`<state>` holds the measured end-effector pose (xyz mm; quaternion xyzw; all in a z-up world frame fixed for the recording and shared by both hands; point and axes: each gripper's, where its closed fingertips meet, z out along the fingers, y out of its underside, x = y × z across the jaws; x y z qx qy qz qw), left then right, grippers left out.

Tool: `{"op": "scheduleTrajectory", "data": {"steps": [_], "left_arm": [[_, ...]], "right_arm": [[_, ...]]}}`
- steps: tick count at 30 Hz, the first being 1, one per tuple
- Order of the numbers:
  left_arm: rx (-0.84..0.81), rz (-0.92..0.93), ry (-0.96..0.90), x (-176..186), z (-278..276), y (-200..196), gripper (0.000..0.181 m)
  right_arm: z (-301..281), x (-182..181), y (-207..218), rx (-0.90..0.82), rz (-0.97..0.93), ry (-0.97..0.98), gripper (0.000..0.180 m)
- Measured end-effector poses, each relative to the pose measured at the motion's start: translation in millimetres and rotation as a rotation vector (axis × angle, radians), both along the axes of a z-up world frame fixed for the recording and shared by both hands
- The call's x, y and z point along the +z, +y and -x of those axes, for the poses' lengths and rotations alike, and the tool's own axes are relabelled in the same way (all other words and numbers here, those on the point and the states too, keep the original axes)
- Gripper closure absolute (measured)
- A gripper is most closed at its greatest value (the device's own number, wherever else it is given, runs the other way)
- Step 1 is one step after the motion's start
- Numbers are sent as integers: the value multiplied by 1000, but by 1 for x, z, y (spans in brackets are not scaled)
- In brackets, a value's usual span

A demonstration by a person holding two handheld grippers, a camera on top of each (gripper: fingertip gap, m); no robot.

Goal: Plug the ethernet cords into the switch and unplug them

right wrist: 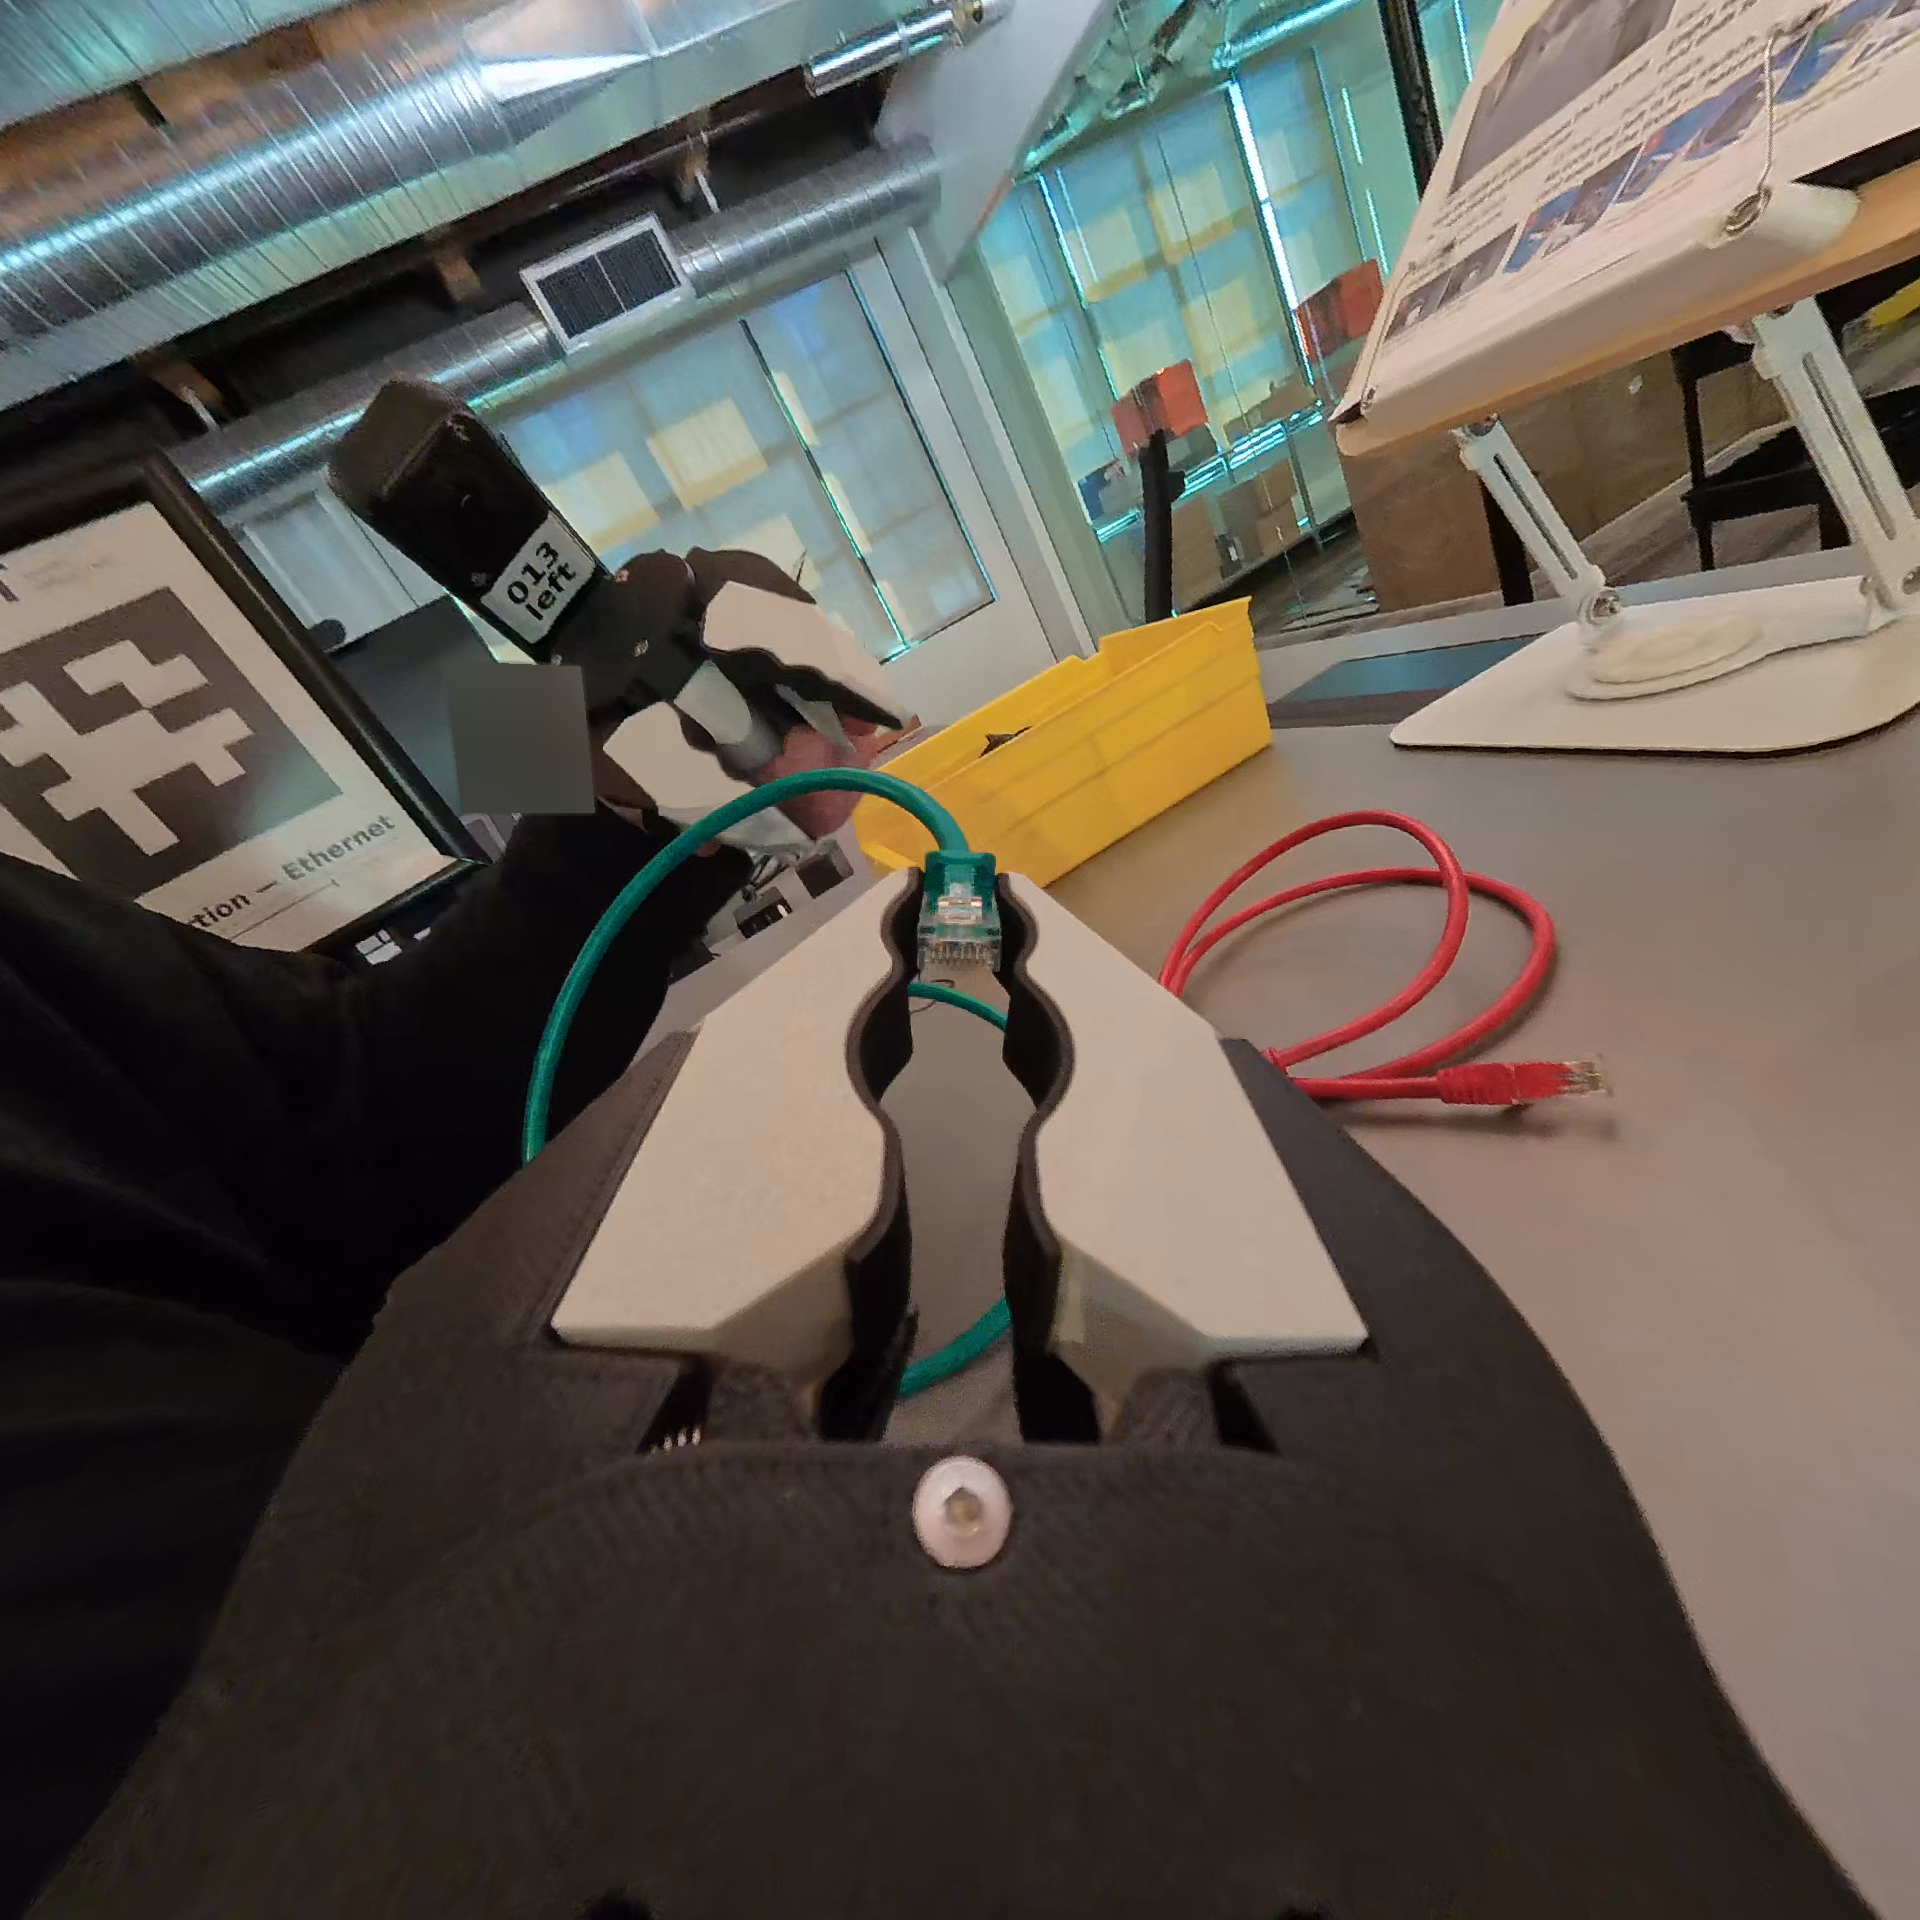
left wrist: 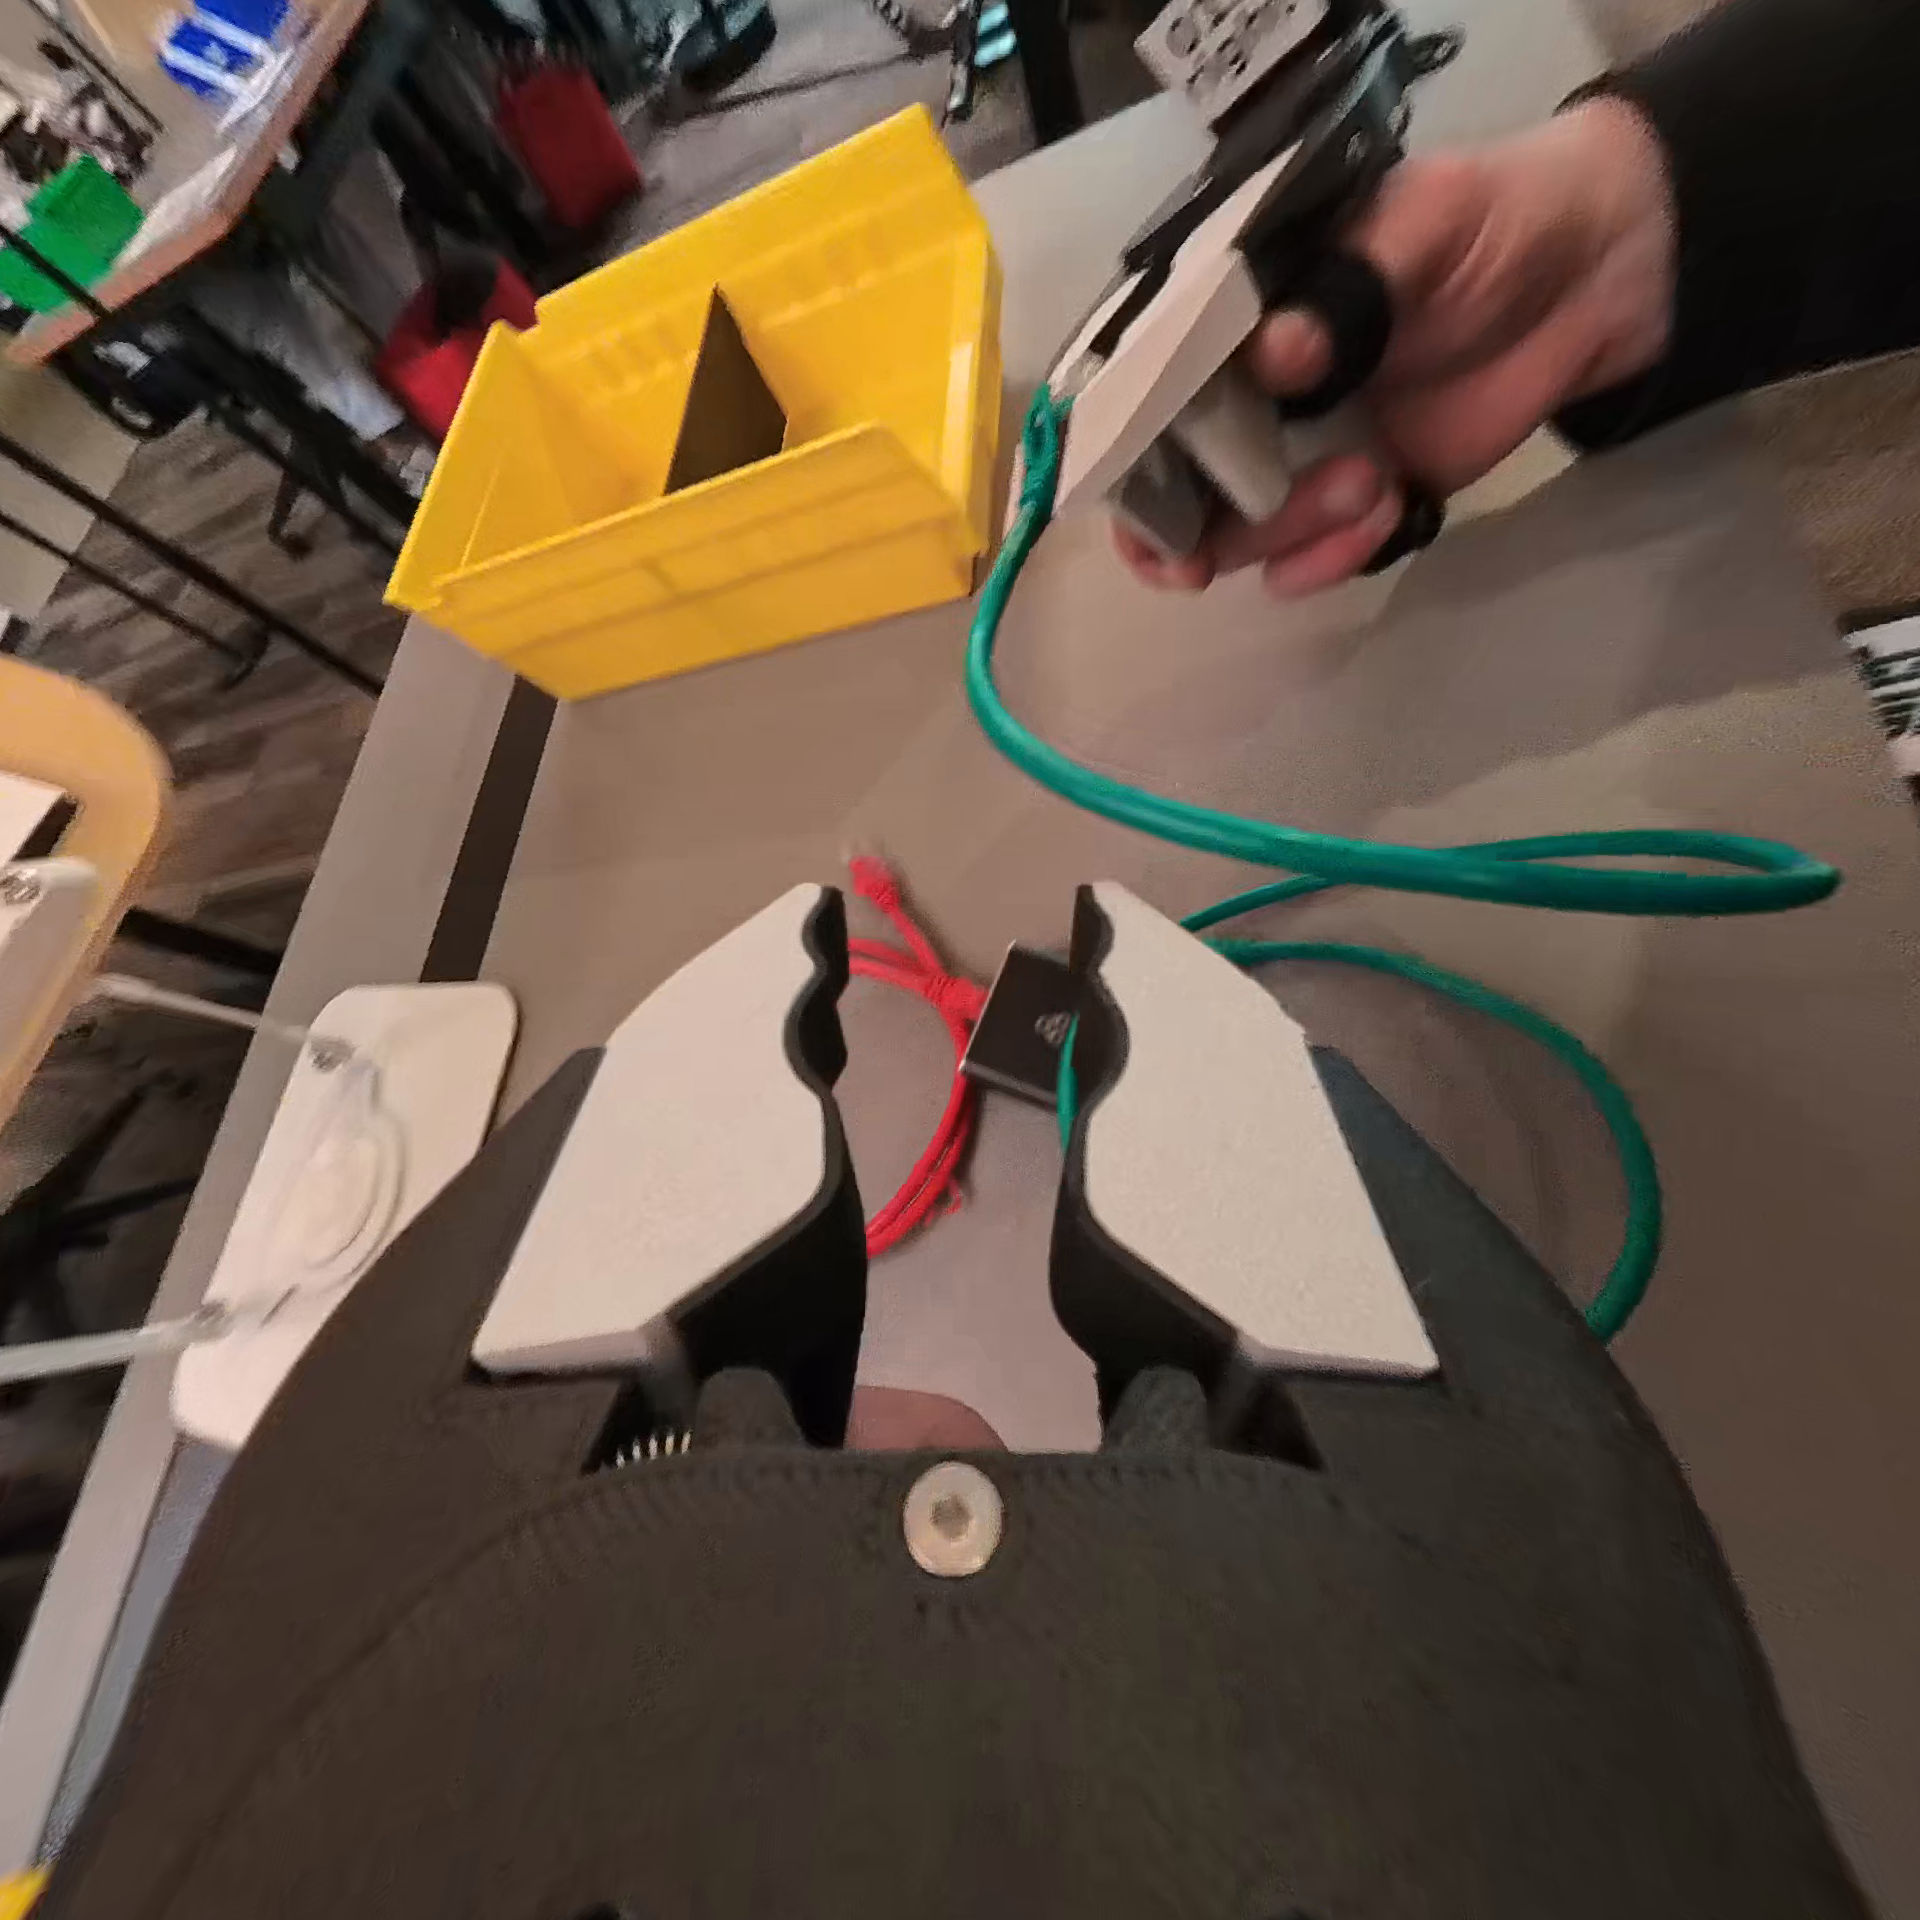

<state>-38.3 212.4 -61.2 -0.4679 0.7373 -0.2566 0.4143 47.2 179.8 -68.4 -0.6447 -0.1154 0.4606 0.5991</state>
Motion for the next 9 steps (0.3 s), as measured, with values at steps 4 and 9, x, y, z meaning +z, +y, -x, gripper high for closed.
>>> {"op": "scheduleTrajectory", "data": {"steps": [4, 9], "left_arm": [[61, -27, -3, 10, 17, 17, 141], [130, -83, 22, 18, 36, 35, 143]], "right_arm": [[7, -9, 2, -2, -1, -86, 171], [16, -18, 3, 5, 7, -157, 171]]}}
